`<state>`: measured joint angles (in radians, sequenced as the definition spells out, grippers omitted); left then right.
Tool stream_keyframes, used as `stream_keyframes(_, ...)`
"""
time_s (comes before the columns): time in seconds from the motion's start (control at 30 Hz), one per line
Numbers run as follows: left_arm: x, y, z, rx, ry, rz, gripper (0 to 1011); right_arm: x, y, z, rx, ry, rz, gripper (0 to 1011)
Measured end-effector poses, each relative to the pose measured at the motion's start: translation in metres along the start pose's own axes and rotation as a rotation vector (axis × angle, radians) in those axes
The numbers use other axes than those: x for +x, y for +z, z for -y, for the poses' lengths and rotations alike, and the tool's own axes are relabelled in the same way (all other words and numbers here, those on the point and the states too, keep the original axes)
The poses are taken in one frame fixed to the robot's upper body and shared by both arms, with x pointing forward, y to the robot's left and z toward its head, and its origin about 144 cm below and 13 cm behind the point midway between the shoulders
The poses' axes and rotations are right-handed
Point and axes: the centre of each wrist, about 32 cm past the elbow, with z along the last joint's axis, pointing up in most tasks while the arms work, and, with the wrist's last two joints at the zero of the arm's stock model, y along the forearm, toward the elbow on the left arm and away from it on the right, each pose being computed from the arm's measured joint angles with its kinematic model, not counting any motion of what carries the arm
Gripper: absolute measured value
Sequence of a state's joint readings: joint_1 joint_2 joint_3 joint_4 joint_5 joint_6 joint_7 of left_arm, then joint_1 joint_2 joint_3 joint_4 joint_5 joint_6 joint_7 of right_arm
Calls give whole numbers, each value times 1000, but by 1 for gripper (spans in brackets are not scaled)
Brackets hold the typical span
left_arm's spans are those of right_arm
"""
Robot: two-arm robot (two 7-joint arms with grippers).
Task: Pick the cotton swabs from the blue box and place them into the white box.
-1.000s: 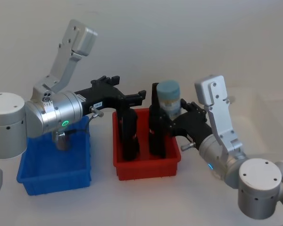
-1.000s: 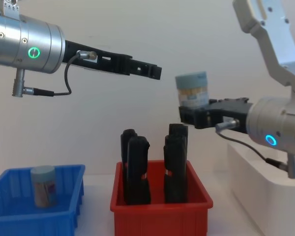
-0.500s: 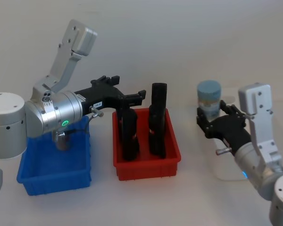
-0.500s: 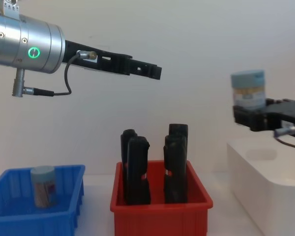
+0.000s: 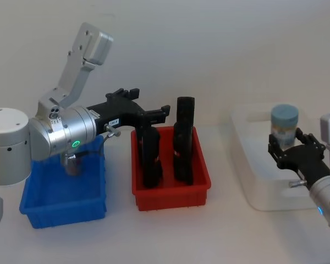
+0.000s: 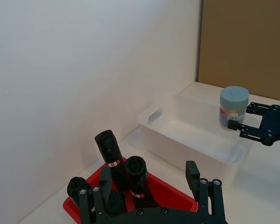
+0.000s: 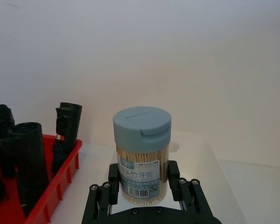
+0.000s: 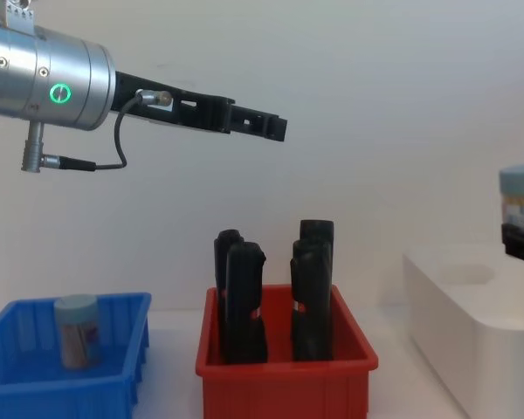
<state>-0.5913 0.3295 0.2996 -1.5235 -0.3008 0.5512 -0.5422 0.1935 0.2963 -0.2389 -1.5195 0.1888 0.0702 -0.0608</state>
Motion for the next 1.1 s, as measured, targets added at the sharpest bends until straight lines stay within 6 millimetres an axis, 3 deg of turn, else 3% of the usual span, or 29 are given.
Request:
stream_keyframes(0.47,0,0,0,0,0,0,1004,31,-30,-24,-16,19,-17,616)
stream_keyframes(0.87,0,0,0,0,0,0,1004,39,-40,-38,-7,44,-41,952)
stream_keyframes(1.1,0,0,0,0,0,0,1004,41,-41,-40,13,48,-50,1002)
